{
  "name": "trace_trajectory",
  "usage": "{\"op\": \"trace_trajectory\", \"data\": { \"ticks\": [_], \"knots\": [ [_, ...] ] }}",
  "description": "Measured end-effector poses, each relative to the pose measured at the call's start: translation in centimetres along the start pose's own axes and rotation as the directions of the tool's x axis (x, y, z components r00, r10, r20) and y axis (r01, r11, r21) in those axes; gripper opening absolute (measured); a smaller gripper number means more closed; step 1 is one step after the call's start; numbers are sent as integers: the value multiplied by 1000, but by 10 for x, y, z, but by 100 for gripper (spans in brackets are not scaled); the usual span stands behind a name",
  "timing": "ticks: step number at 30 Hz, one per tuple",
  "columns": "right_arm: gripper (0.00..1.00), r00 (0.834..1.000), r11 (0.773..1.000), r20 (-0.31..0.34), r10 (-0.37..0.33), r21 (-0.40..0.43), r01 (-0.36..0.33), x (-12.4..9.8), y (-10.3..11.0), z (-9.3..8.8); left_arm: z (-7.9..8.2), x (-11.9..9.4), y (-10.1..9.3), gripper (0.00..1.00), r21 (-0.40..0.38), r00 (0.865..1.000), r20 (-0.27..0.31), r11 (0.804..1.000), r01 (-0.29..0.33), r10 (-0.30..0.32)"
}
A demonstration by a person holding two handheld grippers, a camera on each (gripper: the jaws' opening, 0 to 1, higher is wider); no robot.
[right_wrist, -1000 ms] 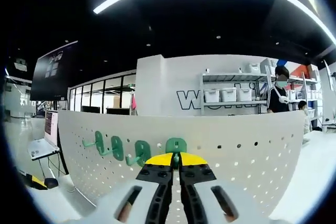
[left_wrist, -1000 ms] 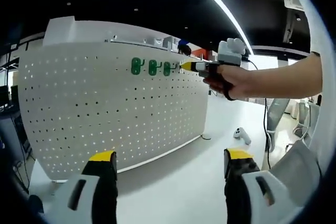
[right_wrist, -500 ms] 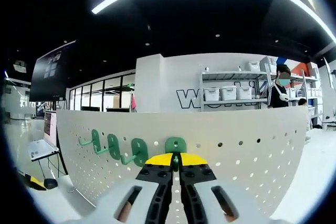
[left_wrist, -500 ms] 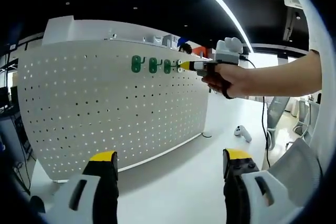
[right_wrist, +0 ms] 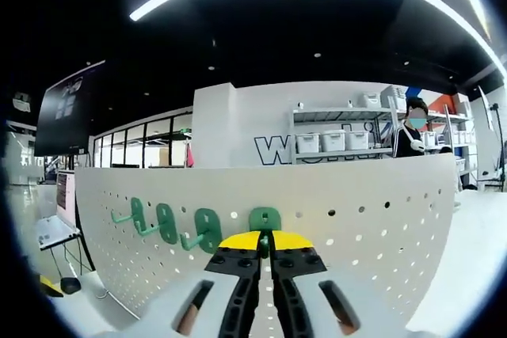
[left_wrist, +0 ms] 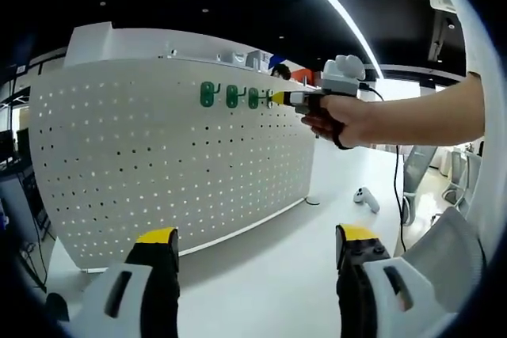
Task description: Insert the hook assembly into the mounting plate slot until the hook locks in place.
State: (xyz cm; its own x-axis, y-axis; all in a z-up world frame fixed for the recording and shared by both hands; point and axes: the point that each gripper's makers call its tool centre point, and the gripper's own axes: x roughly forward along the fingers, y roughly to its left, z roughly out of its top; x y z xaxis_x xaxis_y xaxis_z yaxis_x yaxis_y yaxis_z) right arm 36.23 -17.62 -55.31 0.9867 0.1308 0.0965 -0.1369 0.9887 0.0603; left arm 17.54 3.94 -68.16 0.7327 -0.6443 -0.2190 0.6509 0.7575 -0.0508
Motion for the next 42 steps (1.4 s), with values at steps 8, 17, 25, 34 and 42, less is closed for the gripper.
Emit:
{"op": "trace_trajectory", "data": {
  "ticks": [8, 17, 25, 34, 42],
  "knots": [
    [1, 999, 999, -13, -43, -3, 43, 2, 1, -1, -3, 0, 1, 83, -13, 1000, -2, 1000, -1, 1],
    [2, 998, 997, -5, -65, 44, 65, 0, -1, -2, -6, -2, 3, 83, -34, 1000, 3, 999, -9, 9],
    [2, 999, 998, -8, -53, 36, 53, -1, -1, -2, -7, -2, 3, 83, -40, 1000, 1, 999, -10, 10],
    [5, 1000, 1000, -17, 10, 25, -10, -3, 2, -5, -8, -4, 5, 83, -37, 1000, -2, 999, -17, 17],
    [12, 998, 998, -25, 62, 5, -62, -9, 5, -11, -10, -4, 5, 84, -36, 1000, -7, 999, -18, 18]
  ]
}}
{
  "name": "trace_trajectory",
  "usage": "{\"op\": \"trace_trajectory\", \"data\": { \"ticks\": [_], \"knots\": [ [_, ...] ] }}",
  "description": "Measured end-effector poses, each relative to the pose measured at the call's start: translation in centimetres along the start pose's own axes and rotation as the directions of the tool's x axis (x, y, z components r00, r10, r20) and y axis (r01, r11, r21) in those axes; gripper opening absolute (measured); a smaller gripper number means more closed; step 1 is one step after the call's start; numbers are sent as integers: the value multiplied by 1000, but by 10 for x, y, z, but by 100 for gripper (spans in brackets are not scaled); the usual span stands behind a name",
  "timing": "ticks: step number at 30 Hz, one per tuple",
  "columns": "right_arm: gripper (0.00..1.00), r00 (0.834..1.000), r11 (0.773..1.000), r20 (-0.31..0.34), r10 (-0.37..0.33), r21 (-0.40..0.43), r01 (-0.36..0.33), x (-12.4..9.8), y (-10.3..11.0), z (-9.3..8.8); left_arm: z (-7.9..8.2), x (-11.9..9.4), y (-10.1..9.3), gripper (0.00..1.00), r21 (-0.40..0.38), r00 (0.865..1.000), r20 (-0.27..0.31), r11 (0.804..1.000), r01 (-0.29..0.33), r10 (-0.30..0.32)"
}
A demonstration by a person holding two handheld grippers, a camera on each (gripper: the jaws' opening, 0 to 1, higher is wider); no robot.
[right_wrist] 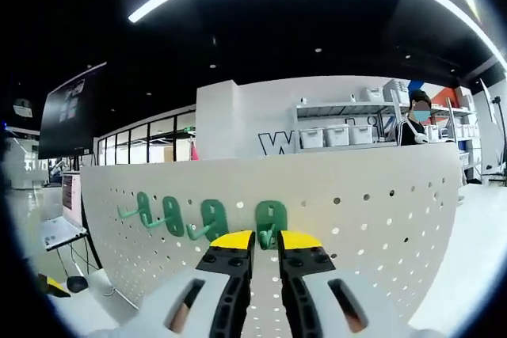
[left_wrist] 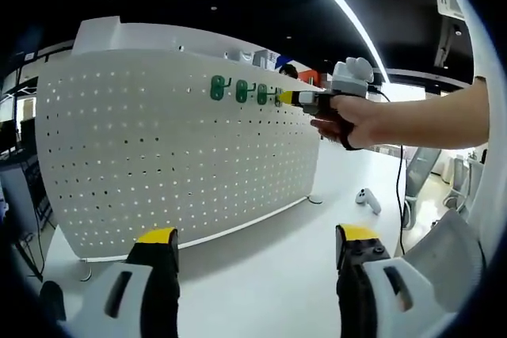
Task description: Insert the hook assembly into the mounting plate slot until the hook locks in place.
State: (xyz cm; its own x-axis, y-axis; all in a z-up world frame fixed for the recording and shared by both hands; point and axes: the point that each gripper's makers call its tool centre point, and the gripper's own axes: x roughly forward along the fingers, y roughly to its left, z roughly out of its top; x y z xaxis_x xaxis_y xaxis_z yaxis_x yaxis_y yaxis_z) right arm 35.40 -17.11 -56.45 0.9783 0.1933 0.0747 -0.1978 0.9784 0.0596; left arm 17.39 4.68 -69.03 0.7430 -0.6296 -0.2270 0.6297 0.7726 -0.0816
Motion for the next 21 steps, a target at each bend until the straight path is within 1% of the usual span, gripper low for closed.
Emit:
{"op": "trace_trajectory", "data": {
  "ticks": [4, 10, 13, 15, 16, 18, 21],
  "knots": [
    [19, 1000, 1000, -4, 12, 6, -12, -2, 2, -2, 1, 1, 0, 84, 0, 1000, 0, 1000, 0, 0],
    [32, 999, 999, -29, 41, -23, -42, -6, 4, -9, 0, 1, 0, 85, 0, 1000, -1, 1000, 0, 0],
    [39, 998, 998, -32, 50, -25, -51, -8, 4, -11, 0, 1, -1, 85, -1, 1000, -2, 1000, 1, -1],
    [43, 998, 997, -39, 58, -44, -60, -10, 5, -13, -1, 0, -1, 85, -2, 1000, -4, 1000, 3, -3],
    [45, 997, 997, -39, 65, -45, -67, -11, 7, -14, -2, 1, -2, 85, -4, 1000, -4, 1000, 6, -6],
    [47, 997, 996, -39, 73, -52, -75, -12, 9, -15, -3, 1, -3, 85, -5, 1000, -8, 1000, 10, -10],
    [54, 995, 994, -28, 91, -55, -93, -13, 14, -15, -2, 1, -4, 85, -7, 1000, -1, 1000, 17, -17]
  ]
}}
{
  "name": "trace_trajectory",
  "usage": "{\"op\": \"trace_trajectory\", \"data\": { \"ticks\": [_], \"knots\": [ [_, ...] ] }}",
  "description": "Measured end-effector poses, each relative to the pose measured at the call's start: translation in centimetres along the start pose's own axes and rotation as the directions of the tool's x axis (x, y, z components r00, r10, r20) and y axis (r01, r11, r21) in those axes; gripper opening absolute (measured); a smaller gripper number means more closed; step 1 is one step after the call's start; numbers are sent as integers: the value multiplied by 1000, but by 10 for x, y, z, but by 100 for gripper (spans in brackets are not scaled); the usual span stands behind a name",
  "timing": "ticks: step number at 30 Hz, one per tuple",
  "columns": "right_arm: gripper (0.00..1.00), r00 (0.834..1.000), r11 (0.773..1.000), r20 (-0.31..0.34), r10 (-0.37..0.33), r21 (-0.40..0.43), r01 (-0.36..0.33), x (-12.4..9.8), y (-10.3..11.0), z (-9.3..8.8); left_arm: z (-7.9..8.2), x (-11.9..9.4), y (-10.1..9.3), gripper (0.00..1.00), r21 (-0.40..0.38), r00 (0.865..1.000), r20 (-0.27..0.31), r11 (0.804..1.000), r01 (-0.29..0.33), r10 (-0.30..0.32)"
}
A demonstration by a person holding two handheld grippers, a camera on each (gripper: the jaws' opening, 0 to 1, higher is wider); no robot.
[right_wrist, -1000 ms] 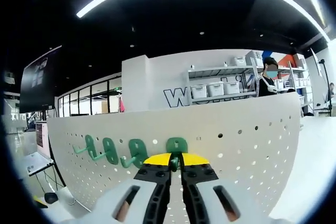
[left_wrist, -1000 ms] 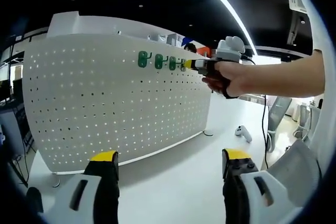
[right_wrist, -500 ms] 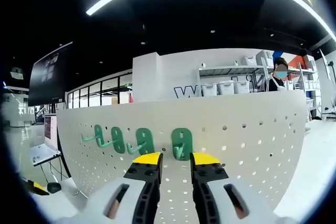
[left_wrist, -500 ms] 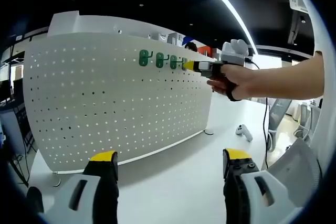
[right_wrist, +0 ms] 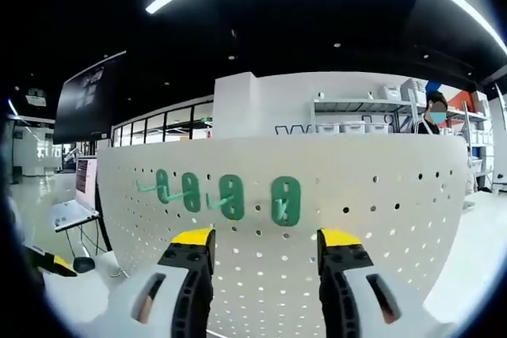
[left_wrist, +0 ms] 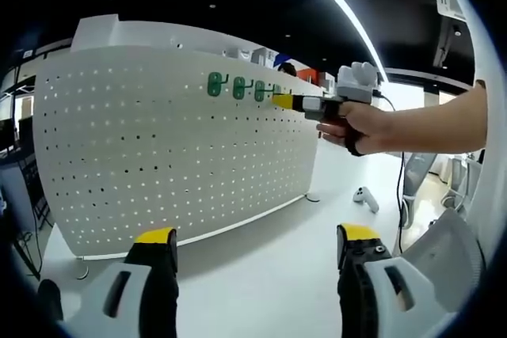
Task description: Insert the hook assembly into the mounting plate slot until the hook locks in place.
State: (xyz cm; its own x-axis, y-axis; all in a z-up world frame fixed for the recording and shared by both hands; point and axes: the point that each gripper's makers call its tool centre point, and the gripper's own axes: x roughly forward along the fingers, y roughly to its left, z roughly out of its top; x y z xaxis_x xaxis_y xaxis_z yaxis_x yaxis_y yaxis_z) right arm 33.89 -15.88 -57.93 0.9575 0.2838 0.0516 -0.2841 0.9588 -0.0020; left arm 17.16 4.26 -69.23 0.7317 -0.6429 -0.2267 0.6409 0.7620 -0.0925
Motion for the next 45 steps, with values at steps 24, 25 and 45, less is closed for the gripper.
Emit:
{"op": "trace_trajectory", "data": {
  "ticks": [24, 25, 45],
  "knots": [
    [72, 997, 996, 19, 81, 23, -82, -9, 20, 2, 4, 1, 4, 86, 16, 1000, 8, 1000, -8, 7],
    [73, 996, 996, 17, 90, 22, -91, -10, 22, 2, 5, 1, 4, 86, 18, 1000, 9, 1000, -8, 8],
    [77, 986, 986, 16, 166, 19, -166, -44, 28, -6, 17, 4, 3, 88, 65, 999, 34, 998, -2, 0]
  ]
}}
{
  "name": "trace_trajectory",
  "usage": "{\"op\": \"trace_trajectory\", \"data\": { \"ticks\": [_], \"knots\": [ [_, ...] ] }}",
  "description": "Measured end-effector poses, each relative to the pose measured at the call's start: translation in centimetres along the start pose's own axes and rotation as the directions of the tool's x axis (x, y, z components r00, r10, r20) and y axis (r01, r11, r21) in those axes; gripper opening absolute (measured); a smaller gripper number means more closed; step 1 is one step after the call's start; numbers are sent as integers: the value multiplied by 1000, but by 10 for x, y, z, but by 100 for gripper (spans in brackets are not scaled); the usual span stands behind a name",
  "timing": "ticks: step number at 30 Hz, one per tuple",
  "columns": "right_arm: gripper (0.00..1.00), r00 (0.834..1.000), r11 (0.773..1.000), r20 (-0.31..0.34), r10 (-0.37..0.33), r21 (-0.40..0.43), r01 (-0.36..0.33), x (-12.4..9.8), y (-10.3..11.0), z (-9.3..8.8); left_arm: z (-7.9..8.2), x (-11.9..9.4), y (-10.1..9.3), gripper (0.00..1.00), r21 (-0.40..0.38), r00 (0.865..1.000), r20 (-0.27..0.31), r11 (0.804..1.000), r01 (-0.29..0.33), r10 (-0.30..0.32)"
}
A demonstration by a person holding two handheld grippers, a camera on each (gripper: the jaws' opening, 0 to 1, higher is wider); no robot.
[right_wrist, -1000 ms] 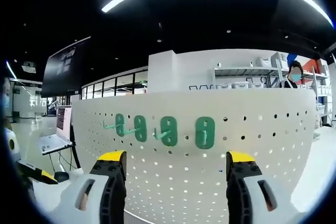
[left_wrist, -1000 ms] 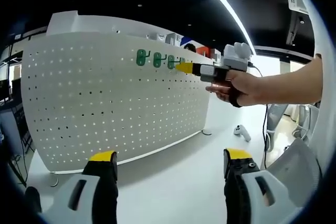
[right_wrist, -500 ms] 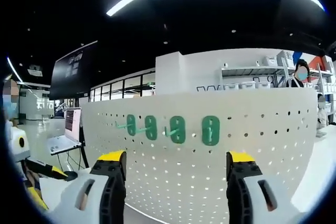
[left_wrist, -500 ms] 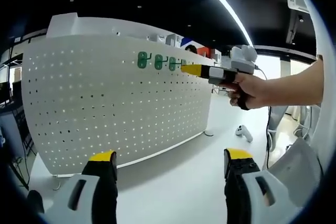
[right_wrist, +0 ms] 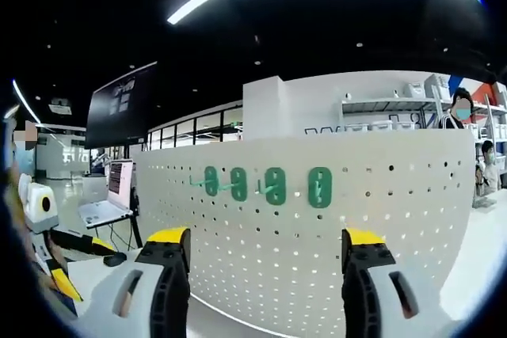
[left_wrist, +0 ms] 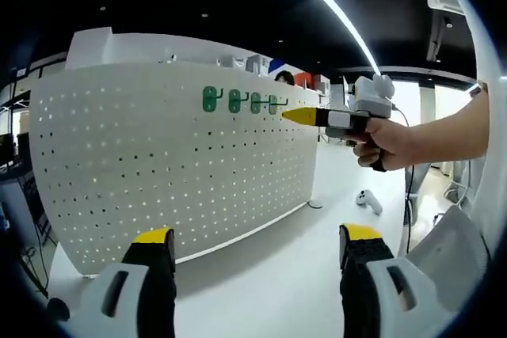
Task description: Insert the hook assembly into the mounting plate slot until the hook locks in place.
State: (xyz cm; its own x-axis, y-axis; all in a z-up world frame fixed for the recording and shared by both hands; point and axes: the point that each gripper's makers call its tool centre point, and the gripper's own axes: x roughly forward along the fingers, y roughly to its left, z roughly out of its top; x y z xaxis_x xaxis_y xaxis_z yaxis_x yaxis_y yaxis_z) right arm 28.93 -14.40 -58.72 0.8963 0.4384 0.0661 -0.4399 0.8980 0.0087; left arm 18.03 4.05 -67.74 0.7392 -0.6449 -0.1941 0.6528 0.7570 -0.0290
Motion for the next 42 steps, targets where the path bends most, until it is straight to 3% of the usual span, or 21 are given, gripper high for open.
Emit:
{"op": "trace_trajectory", "data": {
  "ticks": [11, 42],
  "knots": [
    [80, 1000, 999, -8, 28, -16, -29, -24, 7, -6, 3, 1, 6, 92, 19, 1000, 3, 1000, -12, 12],
    [87, 998, 1000, -54, 19, -3, -19, -83, 12, -33, 1, -13, 17, 96, 38, 999, 3, 998, -41, 41]
  ]
}}
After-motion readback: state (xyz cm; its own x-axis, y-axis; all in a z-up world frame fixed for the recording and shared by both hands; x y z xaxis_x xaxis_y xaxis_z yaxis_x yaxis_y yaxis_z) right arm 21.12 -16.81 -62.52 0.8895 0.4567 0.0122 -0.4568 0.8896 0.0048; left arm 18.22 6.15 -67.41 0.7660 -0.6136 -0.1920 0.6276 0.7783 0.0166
